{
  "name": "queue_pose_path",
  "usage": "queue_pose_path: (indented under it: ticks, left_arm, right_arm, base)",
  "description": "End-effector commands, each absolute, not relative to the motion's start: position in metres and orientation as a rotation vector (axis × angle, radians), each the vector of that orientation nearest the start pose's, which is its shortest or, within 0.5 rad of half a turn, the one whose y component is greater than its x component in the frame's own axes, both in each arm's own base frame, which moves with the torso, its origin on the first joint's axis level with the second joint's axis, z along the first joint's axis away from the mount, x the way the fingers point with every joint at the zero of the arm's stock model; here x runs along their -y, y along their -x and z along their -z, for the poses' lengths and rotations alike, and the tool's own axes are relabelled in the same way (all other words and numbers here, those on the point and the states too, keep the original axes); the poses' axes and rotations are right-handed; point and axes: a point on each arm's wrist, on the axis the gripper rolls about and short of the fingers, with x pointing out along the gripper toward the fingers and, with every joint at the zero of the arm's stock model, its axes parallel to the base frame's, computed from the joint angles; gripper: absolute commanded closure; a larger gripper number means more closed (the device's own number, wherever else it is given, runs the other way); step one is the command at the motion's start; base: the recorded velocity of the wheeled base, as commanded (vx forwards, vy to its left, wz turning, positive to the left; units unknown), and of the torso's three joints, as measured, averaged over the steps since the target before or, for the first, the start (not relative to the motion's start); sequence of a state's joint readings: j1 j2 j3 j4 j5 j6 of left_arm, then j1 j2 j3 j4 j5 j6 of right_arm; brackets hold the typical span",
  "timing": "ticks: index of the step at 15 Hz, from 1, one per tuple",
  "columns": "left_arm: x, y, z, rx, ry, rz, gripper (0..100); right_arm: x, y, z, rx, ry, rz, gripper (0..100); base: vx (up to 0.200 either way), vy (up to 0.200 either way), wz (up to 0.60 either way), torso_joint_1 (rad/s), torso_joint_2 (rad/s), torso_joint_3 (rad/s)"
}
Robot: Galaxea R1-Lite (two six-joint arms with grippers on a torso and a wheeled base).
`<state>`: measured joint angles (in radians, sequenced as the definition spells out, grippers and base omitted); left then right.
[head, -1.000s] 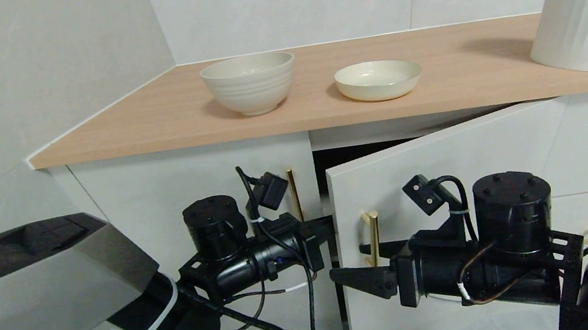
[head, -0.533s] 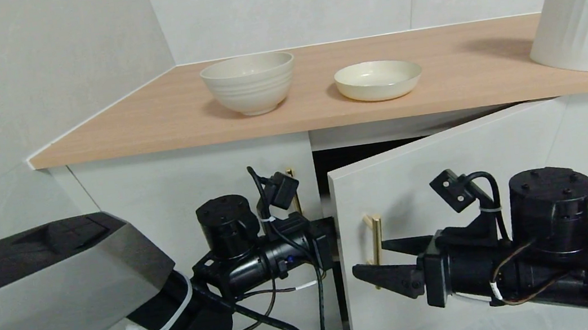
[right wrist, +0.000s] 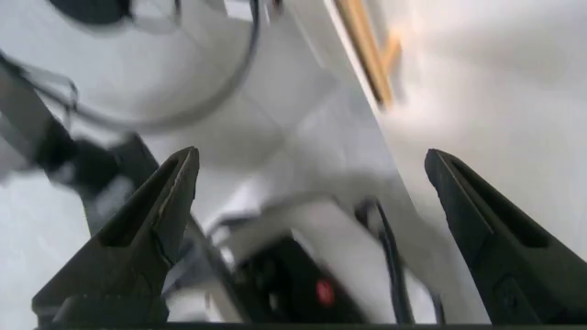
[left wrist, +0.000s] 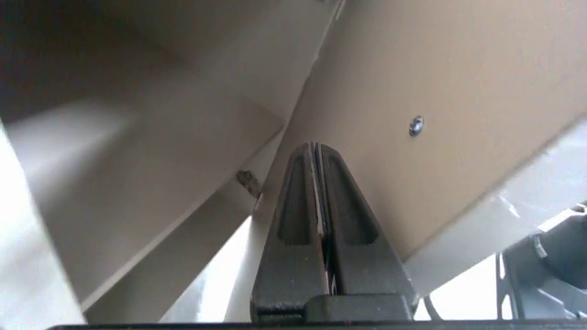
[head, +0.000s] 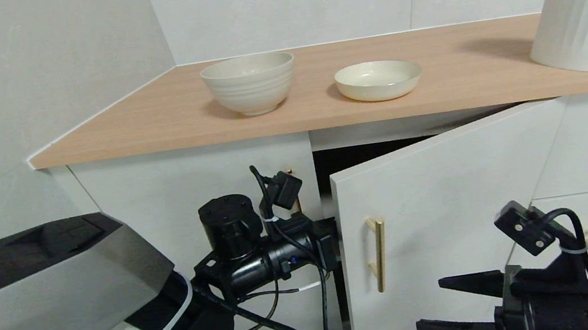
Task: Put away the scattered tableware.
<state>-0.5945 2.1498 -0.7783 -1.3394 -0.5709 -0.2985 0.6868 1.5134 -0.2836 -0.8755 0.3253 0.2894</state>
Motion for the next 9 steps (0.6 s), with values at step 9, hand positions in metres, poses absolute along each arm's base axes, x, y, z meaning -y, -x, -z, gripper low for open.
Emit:
queue_pose_path:
  ticks: [9]
  left_arm:
    - [0.237,-0.293,-0.094,-0.260,0.258,1.166,100]
  right_arm:
    - [-0.121,-0.135,-0.139,-0.423,-0.180,-0.868,0]
  base:
    - [-0.067,0.000,0.00,0.005,0.00,0.001]
